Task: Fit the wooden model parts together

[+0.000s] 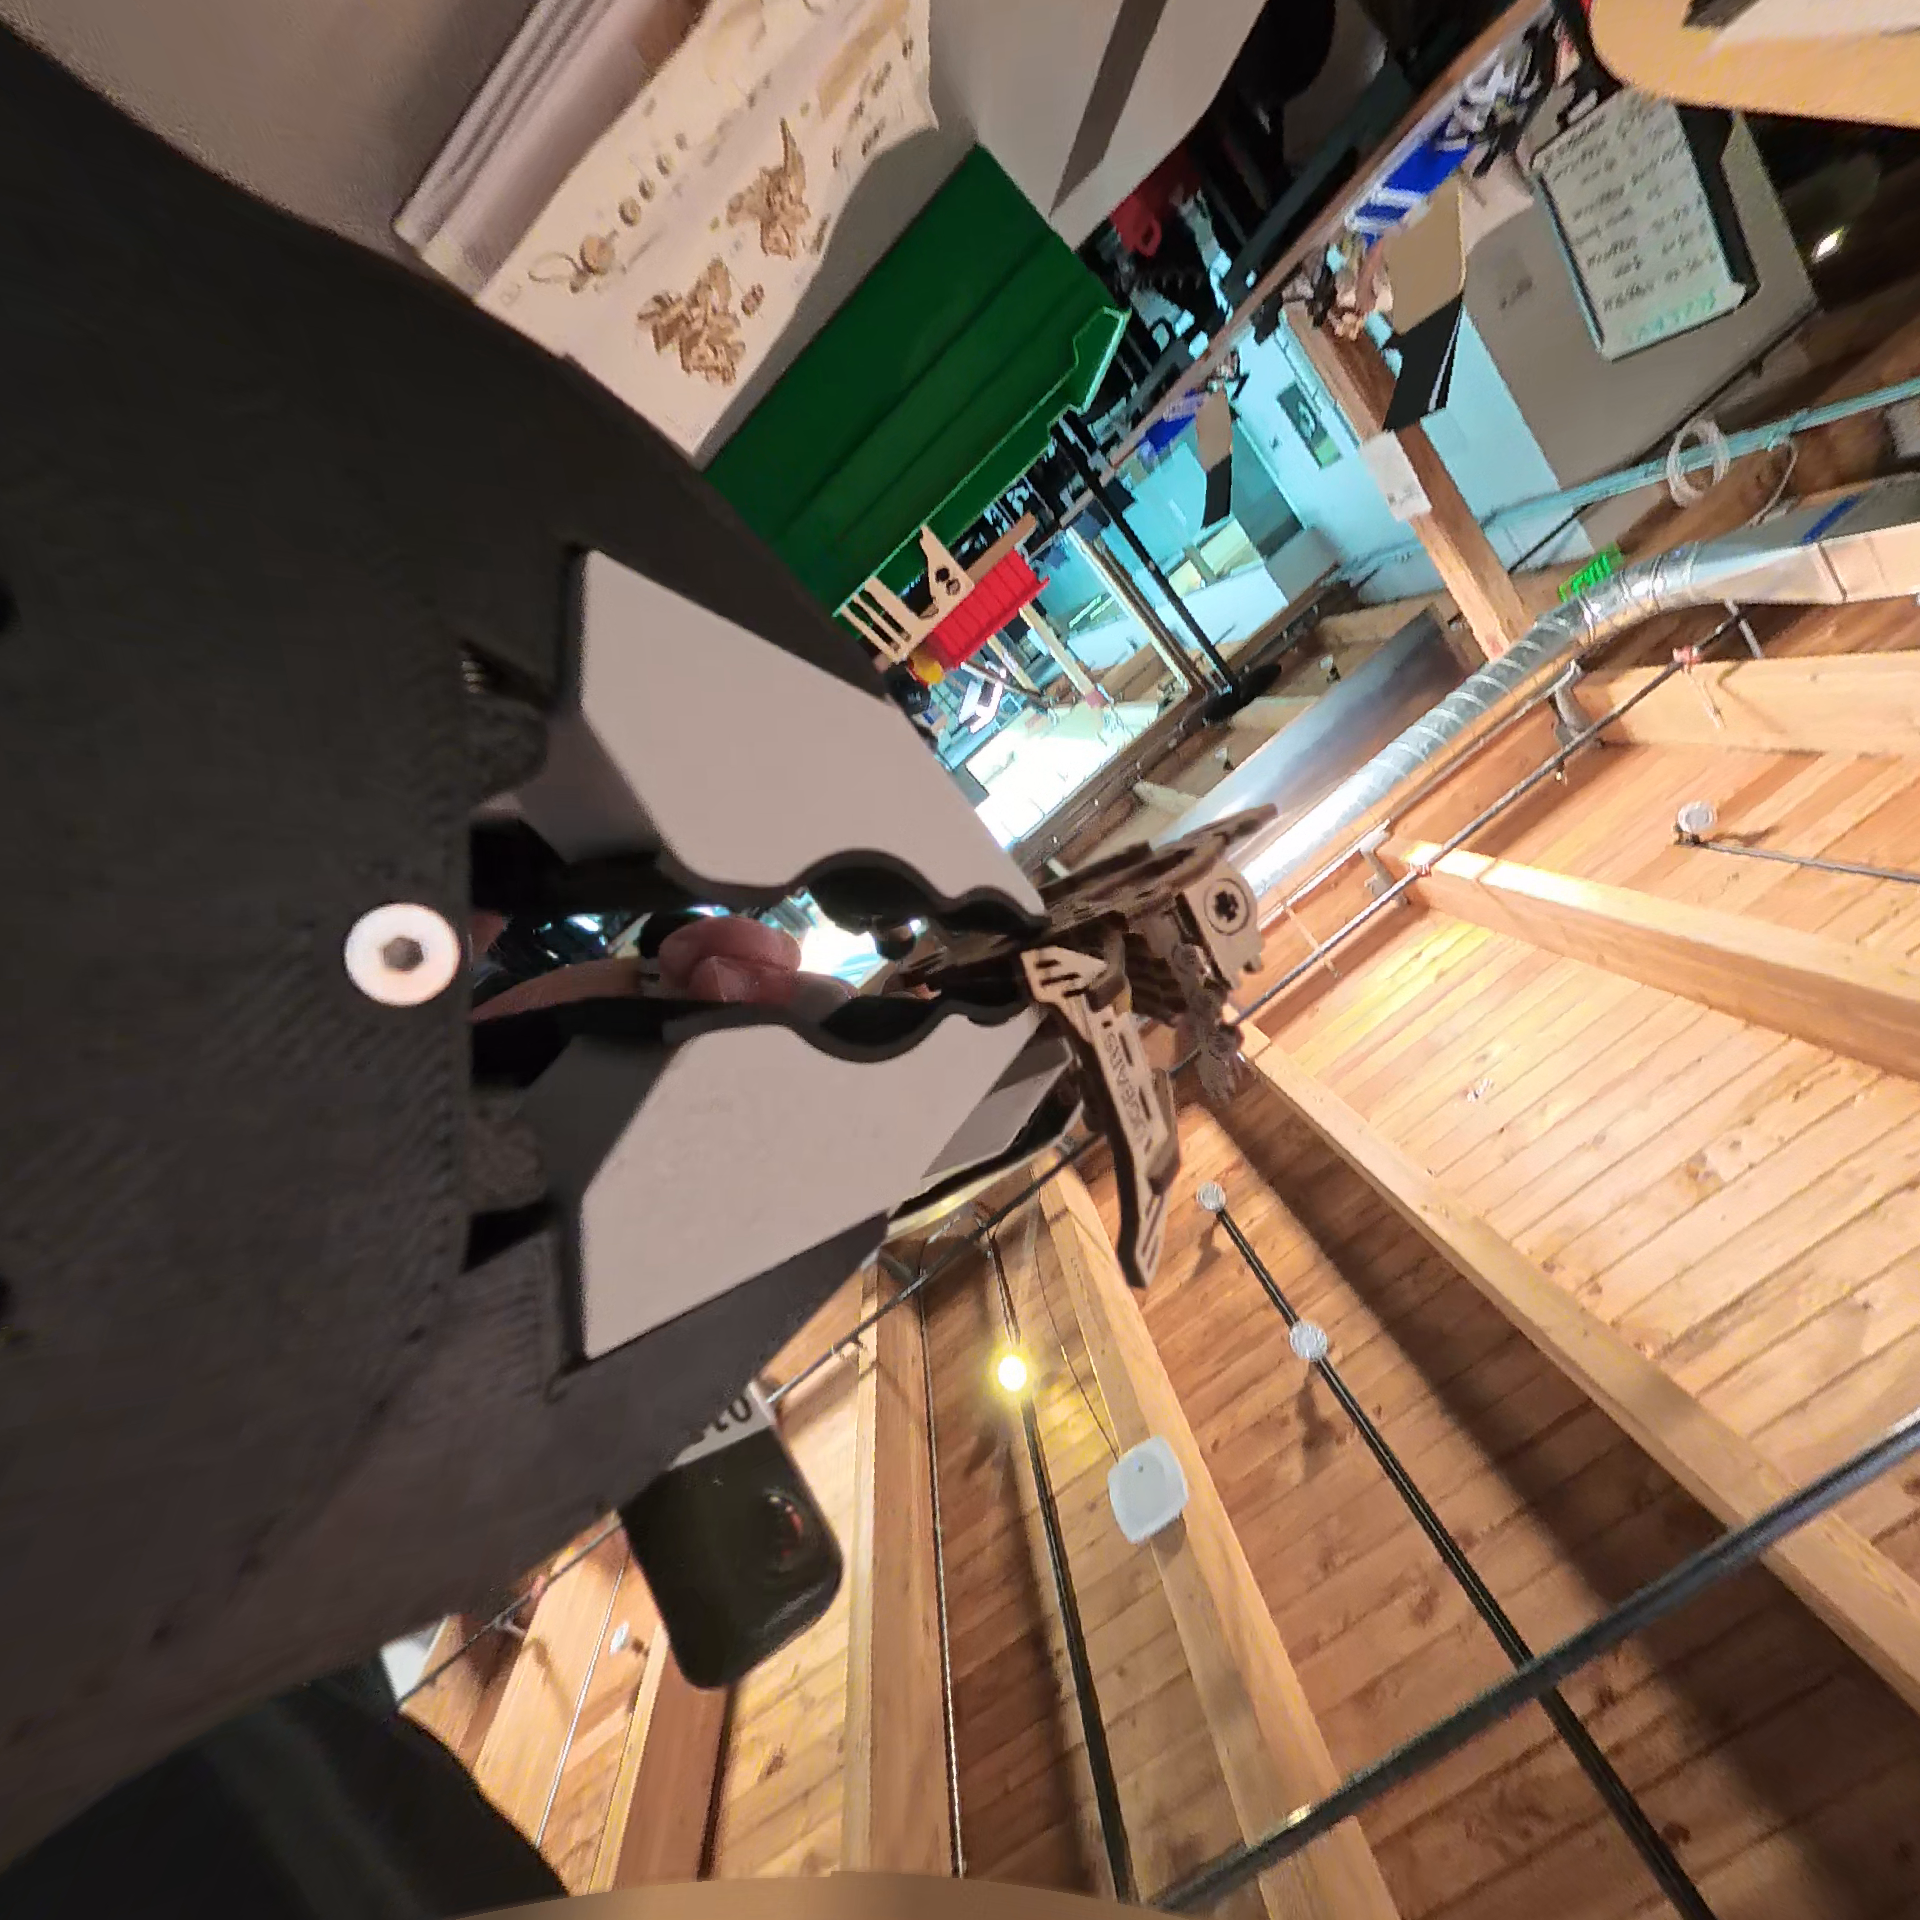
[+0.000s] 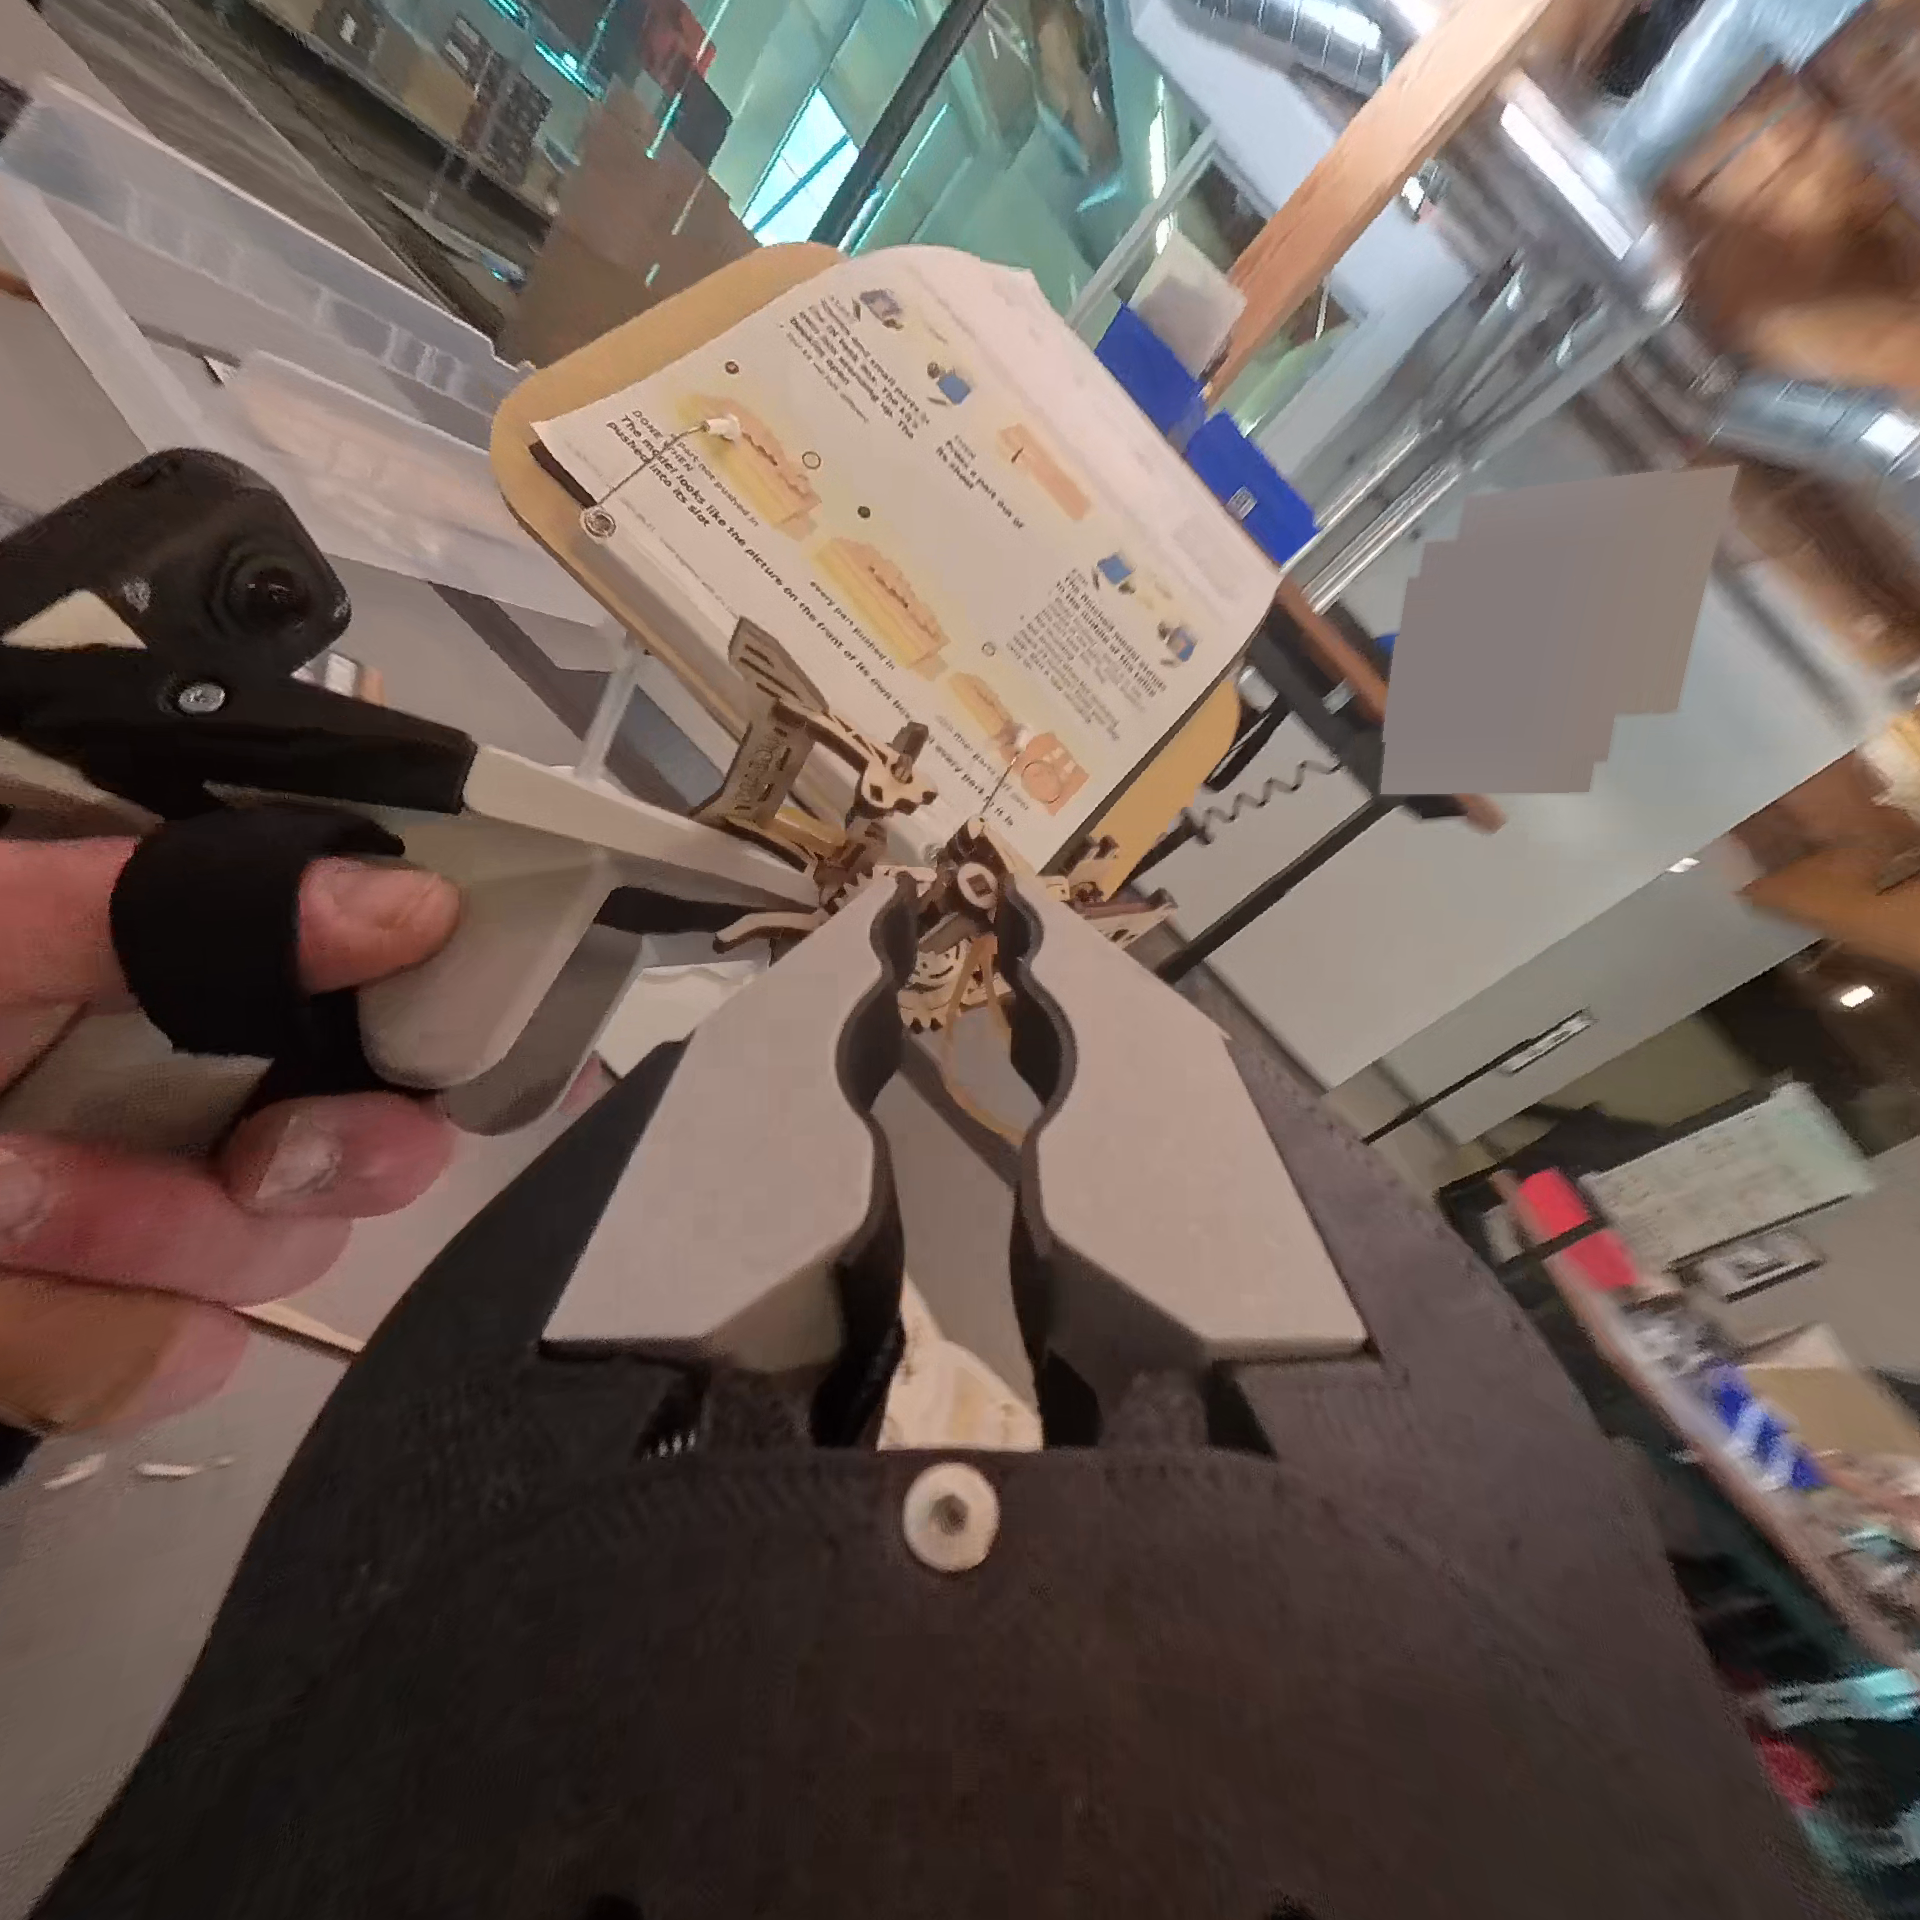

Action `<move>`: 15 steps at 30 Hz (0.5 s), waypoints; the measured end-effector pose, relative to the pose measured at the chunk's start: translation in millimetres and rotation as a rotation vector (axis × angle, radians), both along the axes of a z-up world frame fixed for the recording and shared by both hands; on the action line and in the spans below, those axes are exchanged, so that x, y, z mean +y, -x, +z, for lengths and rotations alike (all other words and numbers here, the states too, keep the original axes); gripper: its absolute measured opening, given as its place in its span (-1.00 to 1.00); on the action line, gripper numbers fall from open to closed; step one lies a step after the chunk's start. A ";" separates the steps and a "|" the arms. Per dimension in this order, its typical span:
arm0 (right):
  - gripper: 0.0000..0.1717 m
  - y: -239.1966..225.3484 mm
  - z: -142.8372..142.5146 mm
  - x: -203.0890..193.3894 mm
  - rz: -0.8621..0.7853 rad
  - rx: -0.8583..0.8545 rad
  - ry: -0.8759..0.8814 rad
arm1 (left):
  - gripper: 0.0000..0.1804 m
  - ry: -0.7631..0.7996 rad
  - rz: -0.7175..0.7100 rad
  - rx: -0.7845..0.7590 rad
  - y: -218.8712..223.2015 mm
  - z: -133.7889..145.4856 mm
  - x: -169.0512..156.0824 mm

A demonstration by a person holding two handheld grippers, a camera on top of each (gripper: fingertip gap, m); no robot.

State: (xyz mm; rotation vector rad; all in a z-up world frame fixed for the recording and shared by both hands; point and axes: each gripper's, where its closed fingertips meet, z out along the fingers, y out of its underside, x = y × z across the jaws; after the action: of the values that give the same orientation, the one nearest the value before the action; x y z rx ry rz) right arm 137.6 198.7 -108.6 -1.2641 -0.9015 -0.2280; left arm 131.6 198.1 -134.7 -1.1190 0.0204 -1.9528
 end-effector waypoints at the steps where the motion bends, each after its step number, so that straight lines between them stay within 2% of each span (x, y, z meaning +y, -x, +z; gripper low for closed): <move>1: -0.86 2.1 1.6 -3.1 0.000 -0.033 -0.034 | -0.94 -0.004 -0.007 -0.010 0.3 1.2 -1.0; 10: -0.87 8.4 14.2 -16.5 -0.026 -0.237 -0.208 | -0.95 -0.086 -0.028 -0.023 1.0 12.7 -11.4; 15: -0.86 5.8 15.6 -13.2 -0.016 -0.140 -0.134 | -0.95 -0.172 0.078 0.094 0.7 14.2 -11.4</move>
State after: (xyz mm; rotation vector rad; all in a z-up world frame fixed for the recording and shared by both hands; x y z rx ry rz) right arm 131.9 185.5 -93.0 -1.1414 -0.9801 -0.3876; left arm 130.9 186.8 -120.5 -1.0806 0.1893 -1.7916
